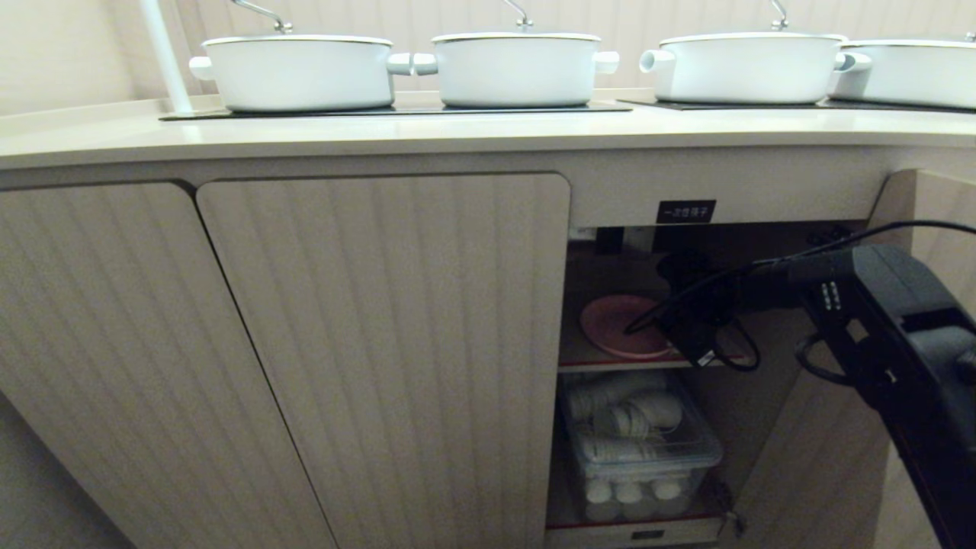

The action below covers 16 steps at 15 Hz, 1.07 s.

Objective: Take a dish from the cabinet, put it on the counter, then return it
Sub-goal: Put it back into the cabinet

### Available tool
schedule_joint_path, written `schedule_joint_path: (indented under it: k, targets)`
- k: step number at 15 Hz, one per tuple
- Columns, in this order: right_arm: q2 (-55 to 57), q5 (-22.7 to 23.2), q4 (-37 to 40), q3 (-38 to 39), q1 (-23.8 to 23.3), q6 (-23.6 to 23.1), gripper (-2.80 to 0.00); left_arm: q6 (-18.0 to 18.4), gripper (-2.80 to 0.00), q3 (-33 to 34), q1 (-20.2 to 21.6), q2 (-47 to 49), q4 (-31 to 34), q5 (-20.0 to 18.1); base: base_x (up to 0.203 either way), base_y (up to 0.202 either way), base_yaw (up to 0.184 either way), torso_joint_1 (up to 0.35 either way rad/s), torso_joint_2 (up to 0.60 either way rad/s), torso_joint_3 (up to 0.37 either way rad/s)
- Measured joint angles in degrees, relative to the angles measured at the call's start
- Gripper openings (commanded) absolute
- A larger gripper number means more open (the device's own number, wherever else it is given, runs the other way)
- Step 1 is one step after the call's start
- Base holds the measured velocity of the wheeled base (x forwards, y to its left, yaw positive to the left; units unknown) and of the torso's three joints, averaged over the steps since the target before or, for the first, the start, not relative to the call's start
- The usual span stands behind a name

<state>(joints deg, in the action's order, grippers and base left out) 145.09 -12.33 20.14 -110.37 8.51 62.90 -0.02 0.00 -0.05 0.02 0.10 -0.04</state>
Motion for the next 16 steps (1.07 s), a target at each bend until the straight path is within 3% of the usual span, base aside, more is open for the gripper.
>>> schedule_joint_path:
  k: [3, 4, 16]
  targets:
    - [0.3, -0.1, 0.3, -0.7, 0.0, 0.0, -2.8, 0.0, -2.8, 0.0, 0.0, 0.0, 0.0, 0.0, 0.0, 0.0, 0.0, 0.0, 0.0, 0.0]
    - [0.3, 0.0, 0.4, -0.7, 0.0, -0.1, 0.0, 0.0, -2.8, 0.0, 0.0, 0.0, 0.0, 0.0, 0.0, 0.0, 0.0, 0.0, 0.0, 0.0]
    - [0.7, -2.5, 0.1, -0.8, 0.2, -0.5, 0.0, 0.0, -2.8, 0.0, 0.0, 0.0, 0.0, 0.0, 0.0, 0.0, 0.0, 0.0, 0.0, 0.0]
